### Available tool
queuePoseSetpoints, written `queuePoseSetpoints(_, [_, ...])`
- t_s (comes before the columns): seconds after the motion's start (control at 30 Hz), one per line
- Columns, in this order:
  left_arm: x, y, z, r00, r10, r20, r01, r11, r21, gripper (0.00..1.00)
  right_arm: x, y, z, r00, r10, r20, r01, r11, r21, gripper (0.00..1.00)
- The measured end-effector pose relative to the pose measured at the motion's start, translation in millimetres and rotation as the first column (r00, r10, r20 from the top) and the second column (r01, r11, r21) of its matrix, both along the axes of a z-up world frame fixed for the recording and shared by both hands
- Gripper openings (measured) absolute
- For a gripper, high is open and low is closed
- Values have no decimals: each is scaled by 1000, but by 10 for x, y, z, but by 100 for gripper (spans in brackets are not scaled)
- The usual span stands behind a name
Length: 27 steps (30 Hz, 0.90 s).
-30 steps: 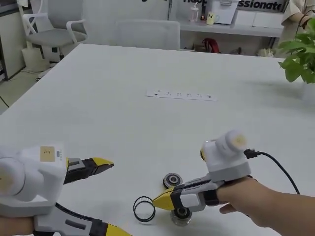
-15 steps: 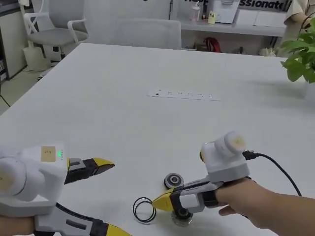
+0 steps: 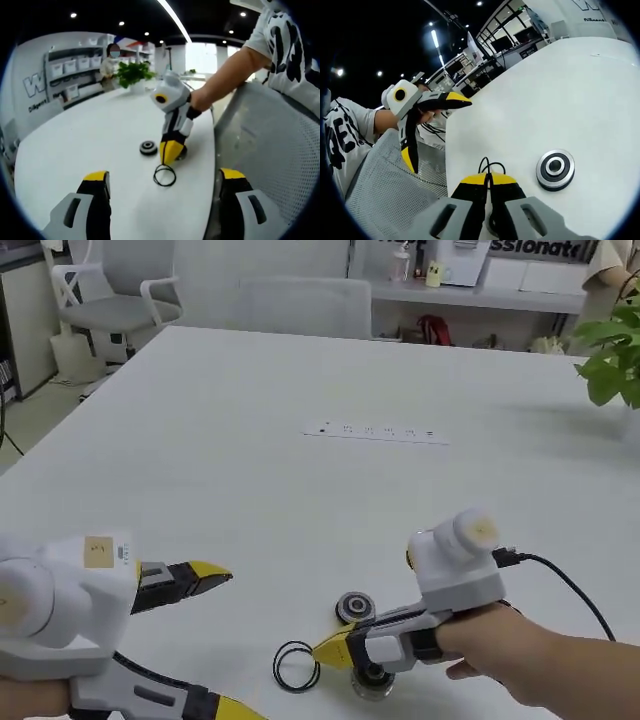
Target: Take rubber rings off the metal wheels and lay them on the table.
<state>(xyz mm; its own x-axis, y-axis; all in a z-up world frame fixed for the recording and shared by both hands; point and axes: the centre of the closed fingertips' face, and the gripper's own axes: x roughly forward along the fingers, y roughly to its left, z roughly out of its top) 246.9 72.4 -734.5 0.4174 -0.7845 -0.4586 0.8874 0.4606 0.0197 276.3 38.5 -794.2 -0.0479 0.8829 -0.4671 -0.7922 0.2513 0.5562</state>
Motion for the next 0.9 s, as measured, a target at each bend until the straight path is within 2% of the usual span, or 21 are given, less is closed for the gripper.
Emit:
queuePoseSetpoints(0.5, [10, 1, -28, 1000, -1, -8, 1, 1000, 2, 90, 48, -36, -86, 1000, -16, 20, 17, 999, -38, 3])
queuePoseSetpoints(0.9, [20, 2, -21, 1000, -2, -7, 2, 1000, 7, 90, 81, -62, -54, 999, -26, 31, 27, 999, -30, 6])
